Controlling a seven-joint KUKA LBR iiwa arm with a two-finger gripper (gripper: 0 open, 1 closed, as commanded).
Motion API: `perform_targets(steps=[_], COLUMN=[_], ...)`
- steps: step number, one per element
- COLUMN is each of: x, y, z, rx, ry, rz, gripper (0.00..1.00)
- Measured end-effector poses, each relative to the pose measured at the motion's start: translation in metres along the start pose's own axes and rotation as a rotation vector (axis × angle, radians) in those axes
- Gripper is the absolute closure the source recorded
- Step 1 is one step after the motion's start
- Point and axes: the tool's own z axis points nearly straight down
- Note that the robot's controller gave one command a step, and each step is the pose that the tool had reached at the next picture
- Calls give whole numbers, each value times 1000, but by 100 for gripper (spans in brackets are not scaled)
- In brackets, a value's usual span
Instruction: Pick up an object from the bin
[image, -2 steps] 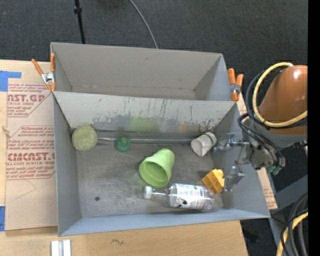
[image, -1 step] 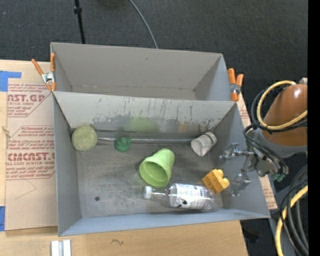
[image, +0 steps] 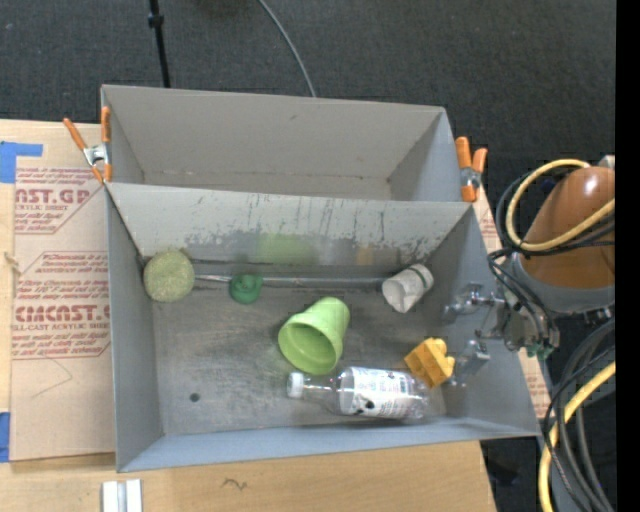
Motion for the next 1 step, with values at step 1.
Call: perform_targets(steps=[1], x=[-1], y=[2], z=[16], rx=[1], ry=[-1], rz=[-190], gripper=[0])
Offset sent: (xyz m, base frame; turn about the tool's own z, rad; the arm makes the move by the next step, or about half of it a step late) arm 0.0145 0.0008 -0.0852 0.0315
